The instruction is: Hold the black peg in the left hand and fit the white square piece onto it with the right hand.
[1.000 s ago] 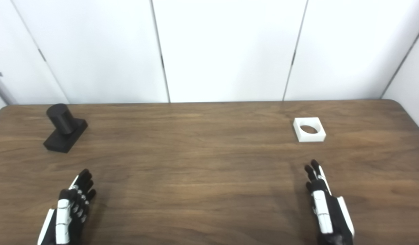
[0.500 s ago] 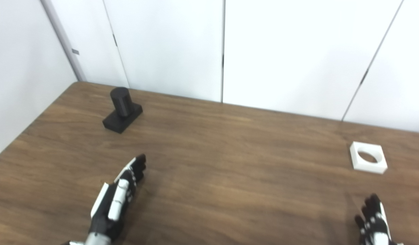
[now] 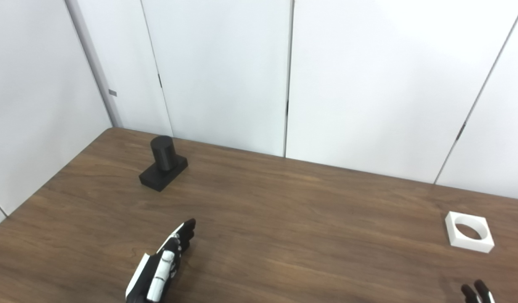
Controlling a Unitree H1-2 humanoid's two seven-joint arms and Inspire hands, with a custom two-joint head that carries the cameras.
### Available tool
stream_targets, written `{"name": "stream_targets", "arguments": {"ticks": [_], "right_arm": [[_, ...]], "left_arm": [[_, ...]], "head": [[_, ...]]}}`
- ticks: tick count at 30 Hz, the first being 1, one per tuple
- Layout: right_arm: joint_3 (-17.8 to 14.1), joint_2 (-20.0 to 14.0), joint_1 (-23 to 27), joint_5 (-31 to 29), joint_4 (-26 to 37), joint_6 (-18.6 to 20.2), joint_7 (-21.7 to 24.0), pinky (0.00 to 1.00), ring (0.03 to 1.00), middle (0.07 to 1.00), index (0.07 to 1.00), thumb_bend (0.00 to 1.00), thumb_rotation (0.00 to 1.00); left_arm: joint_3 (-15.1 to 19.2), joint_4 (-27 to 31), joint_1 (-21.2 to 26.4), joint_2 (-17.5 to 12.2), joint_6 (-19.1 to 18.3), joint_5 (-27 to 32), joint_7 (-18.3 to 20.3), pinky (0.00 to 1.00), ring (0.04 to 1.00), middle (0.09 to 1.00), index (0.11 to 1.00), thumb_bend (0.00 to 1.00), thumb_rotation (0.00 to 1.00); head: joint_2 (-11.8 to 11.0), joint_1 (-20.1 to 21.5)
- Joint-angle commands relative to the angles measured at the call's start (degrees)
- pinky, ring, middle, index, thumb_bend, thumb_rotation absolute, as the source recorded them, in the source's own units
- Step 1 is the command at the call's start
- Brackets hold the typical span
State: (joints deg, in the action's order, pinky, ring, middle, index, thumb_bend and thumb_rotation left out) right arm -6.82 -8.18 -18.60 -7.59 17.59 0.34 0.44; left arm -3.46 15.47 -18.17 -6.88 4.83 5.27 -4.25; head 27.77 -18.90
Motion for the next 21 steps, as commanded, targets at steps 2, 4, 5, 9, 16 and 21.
{"name": "stream_targets", "arguments": {"ticks": [2,4,5,9,16,21], "right_arm": [[-0.8,0.6,-0.4,-0.1,0.5,0.8,-0.4,1.00,0.990,0.940,0.960,0.64,1.00],[-0.9,0.5,-0.4,0.1,0.7,1.1,-0.6,1.00,0.983,0.936,0.959,0.64,1.00],[-0.9,0.5,-0.5,0.1,0.8,1.1,-0.5,1.00,0.981,0.932,0.957,0.65,1.00],[-1.1,0.0,-0.8,-0.4,0.9,1.0,0.0,1.00,0.987,0.935,0.963,0.66,1.00],[-1.3,-0.3,-1.4,-0.5,1.7,1.8,0.3,1.00,0.985,0.934,0.961,0.69,1.00],[-1.5,-0.3,-1.7,0.6,3.0,4.0,-0.2,1.00,1.000,0.933,0.951,0.74,1.00]], "left_arm": [[-1.2,-0.8,-0.3,3.5,0.4,-0.6,0.5,1.00,0.992,0.982,0.945,0.61,0.97],[-1.2,-0.9,-0.2,3.7,0.4,-0.4,0.4,1.00,0.997,0.987,0.950,0.60,0.96],[-1.1,-0.5,-0.3,3.9,-0.7,-1.9,-0.5,1.00,0.999,0.989,0.952,0.59,0.95],[-0.8,1.7,-0.7,4.4,-3.2,-5.9,-3.0,1.00,0.988,0.977,0.942,0.59,0.84],[1.7,10.8,1.3,2.1,-10.7,-15.5,-5.1,0.96,0.971,0.967,0.959,0.59,0.73],[4.2,15.8,3.5,1.2,-18.0,-25.1,-6.4,0.79,0.904,0.944,0.945,0.65,0.46]], "head": [[0.1,-0.2],[0.2,-0.2],[0.2,-0.3],[0.6,-0.3],[1.1,-0.8],[1.3,-1.2]]}}
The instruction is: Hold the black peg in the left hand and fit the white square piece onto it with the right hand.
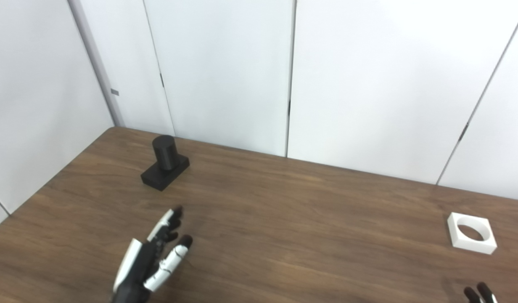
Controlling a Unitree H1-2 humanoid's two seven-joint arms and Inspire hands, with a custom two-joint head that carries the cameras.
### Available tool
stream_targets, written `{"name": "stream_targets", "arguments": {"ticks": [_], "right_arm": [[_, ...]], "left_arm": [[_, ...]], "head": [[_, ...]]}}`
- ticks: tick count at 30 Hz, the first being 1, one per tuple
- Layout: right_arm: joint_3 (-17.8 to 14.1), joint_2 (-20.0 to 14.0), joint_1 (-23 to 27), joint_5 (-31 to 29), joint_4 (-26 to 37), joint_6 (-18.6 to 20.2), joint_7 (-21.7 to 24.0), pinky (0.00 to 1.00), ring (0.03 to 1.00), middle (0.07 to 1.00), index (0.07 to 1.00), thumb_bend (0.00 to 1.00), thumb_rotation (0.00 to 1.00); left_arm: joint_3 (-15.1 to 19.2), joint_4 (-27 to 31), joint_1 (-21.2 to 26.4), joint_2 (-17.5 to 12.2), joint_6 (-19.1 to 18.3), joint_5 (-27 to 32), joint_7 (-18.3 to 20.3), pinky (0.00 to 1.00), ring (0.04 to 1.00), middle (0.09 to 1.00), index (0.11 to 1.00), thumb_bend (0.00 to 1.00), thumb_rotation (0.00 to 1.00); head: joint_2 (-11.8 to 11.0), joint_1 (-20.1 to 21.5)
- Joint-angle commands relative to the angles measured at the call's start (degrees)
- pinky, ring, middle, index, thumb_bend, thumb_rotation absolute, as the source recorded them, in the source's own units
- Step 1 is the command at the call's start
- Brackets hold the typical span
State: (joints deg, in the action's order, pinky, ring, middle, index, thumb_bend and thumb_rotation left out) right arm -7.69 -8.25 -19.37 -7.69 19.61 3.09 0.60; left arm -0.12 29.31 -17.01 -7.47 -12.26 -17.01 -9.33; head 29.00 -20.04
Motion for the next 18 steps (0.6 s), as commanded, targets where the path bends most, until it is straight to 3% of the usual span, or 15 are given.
{"name": "stream_targets", "arguments": {"ticks": [1,3,6,12,18], "right_arm": [[-0.6,-0.3,-1.0,1.1,1.2,1.4,-0.5,1.00,1.000,0.934,0.952,0.74,1.00],[-0.7,-0.3,-1.2,1.5,1.6,1.7,-0.4,1.00,1.000,0.934,0.952,0.74,1.00],[-0.8,0.0,-1.4,1.5,2.0,1.9,-0.4,1.00,1.000,0.932,0.947,0.74,1.00],[-0.7,0.0,-1.5,1.9,2.7,2.7,-0.5,1.00,1.000,0.932,0.946,0.76,1.00],[-0.7,0.3,-1.7,2.5,2.7,2.7,-0.5,1.00,0.992,0.922,0.951,0.75,1.00]], "left_arm": [[1.2,2.6,2.8,1.6,-2.9,-6.7,-1.8,0.80,0.895,0.937,0.939,0.69,0.44],[1.4,3.3,3.8,0.9,-7.1,-14.7,-1.9,0.82,0.909,0.937,0.931,0.79,0.49],[2.5,1.0,6.0,-1.4,-8.1,-23.7,-4.2,0.90,0.979,0.979,0.941,0.83,0.49],[5.0,-4.2,9.7,-3.9,-9.9,-29.7,-3.1,0.89,0.995,0.990,0.930,0.90,0.56],[4.7,-10.5,14.2,-6.2,-11.9,-34.2,-2.3,0.91,0.960,0.959,0.893,0.93,0.61]], "head": [[0.4,-0.2],[0.6,-0.1],[0.9,0.2],[1.3,0.6],[1.4,1.0]]}}
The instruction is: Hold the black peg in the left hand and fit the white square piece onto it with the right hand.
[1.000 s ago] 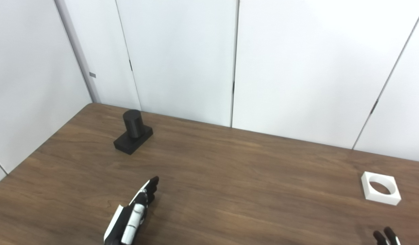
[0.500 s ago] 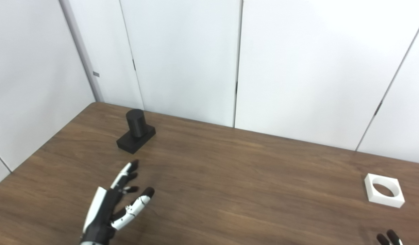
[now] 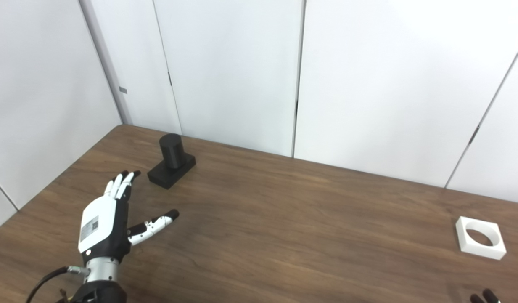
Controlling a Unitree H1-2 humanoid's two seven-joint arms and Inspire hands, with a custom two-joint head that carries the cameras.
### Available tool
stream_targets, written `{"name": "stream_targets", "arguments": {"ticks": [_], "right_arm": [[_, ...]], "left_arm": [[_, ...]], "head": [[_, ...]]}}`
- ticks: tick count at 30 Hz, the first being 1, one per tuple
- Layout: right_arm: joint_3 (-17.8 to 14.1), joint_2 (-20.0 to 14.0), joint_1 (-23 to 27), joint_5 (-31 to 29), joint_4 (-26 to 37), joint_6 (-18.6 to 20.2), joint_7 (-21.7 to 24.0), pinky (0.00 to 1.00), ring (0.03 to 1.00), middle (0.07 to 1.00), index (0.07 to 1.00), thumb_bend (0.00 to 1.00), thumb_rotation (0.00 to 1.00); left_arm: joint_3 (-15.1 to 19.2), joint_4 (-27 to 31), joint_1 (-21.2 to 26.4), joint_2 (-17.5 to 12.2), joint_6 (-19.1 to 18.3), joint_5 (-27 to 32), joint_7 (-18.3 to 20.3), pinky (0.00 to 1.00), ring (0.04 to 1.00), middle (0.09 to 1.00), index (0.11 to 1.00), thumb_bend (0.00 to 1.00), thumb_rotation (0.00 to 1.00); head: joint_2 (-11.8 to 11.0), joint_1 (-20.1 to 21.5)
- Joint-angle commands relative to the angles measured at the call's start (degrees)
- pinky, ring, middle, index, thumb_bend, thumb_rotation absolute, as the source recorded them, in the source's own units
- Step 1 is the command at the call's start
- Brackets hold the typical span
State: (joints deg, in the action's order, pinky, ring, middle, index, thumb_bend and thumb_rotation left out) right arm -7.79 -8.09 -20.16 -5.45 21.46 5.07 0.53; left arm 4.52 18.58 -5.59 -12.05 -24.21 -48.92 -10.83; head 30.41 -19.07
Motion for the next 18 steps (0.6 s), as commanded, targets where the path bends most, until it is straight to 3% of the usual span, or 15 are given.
{"name": "stream_targets", "arguments": {"ticks": [1,7,12,18], "right_arm": [[-0.6,0.2,-0.9,0.2,1.0,0.8,-0.4,1.00,0.989,0.920,0.950,0.75,1.00],[-0.3,0.3,-1.0,0.8,1.5,1.2,-0.3,1.00,0.983,0.912,0.948,0.75,1.00],[-0.2,0.5,-1.1,1.2,1.6,1.3,-0.5,1.00,0.974,0.908,0.948,0.76,1.00],[-0.2,0.4,-1.1,1.0,1.5,1.0,-0.1,1.00,0.976,0.907,0.940,0.76,1.00]], "left_arm": [[0.0,-1.0,3.7,-1.9,-0.5,-2.9,-0.7,0.92,0.959,0.957,0.890,0.94,0.61],[0.5,-6.6,8.6,-3.5,-2.6,-6.5,1.3,1.00,0.995,0.980,0.900,0.95,0.72],[1.3,-11.2,12.0,-4.7,-2.7,-8.1,2.9,1.00,1.000,0.977,0.900,0.94,0.74],[1.1,-16.5,15.5,-6.5,-2.6,-7.6,2.2,1.00,0.993,0.969,0.890,0.92,0.71]], "head": [[0.0,0.0],[0.1,0.3],[0.2,0.5],[0.4,0.7]]}}
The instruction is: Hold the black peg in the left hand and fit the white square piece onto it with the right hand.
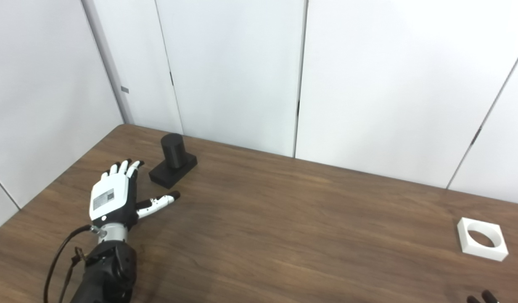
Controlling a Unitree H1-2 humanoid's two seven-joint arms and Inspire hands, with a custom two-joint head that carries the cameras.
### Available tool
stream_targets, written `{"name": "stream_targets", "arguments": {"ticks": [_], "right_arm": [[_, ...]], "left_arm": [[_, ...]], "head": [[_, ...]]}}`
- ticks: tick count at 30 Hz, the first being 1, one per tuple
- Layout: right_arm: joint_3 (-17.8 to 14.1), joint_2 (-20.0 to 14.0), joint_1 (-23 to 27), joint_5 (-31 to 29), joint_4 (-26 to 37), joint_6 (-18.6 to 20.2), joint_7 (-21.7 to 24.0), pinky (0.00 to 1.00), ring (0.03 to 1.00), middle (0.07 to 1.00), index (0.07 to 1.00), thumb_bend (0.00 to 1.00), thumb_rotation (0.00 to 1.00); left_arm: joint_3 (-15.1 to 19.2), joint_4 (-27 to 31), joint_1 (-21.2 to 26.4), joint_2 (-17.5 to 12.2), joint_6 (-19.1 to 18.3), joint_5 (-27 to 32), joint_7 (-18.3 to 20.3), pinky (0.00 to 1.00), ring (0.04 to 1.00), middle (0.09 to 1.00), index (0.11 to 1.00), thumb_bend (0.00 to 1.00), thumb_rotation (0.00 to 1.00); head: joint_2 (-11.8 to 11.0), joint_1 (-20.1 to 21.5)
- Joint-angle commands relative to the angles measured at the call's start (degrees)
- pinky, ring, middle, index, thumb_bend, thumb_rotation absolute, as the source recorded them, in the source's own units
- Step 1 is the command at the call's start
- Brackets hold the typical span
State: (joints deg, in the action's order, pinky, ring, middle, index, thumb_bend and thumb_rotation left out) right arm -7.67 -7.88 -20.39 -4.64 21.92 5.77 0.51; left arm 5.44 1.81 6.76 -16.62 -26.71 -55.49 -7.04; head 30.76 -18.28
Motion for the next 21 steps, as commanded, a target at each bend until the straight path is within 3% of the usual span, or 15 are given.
{"name": "stream_targets", "arguments": {"ticks": [1,8,14,21], "right_arm": [[-0.3,0.2,-0.9,0.2,0.9,0.2,-0.1,1.00,0.975,0.907,0.941,0.75,1.00],[-0.2,0.5,-0.9,0.3,0.7,-0.3,-0.2,1.00,0.961,0.900,0.937,0.75,1.00],[0.0,0.7,-0.8,0.1,0.1,-1.3,-0.2,1.00,0.951,0.900,0.940,0.74,1.00],[0.1,0.9,-0.6,0.5,-0.2,-1.5,-0.5,1.00,0.947,0.905,0.942,0.71,1.00]], "left_arm": [[0.0,-0.6,3.6,-2.2,-0.1,-0.9,-1.6,1.00,0.993,0.968,0.889,0.92,0.71],[0.4,-5.0,6.6,-2.9,-0.2,-0.4,-0.6,1.00,0.991,0.966,0.887,0.92,0.71],[-0.1,-9.0,8.2,-3.8,0.1,1.3,-2.8,0.98,0.969,0.946,0.871,0.91,0.69],[-0.8,-12.0,10.0,-4.7,-0.1,3.1,-2.8,0.98,0.976,0.946,0.858,0.91,0.69]], "head": [[0.0,0.0],[0.2,0.3],[0.2,0.7],[0.3,0.9]]}}
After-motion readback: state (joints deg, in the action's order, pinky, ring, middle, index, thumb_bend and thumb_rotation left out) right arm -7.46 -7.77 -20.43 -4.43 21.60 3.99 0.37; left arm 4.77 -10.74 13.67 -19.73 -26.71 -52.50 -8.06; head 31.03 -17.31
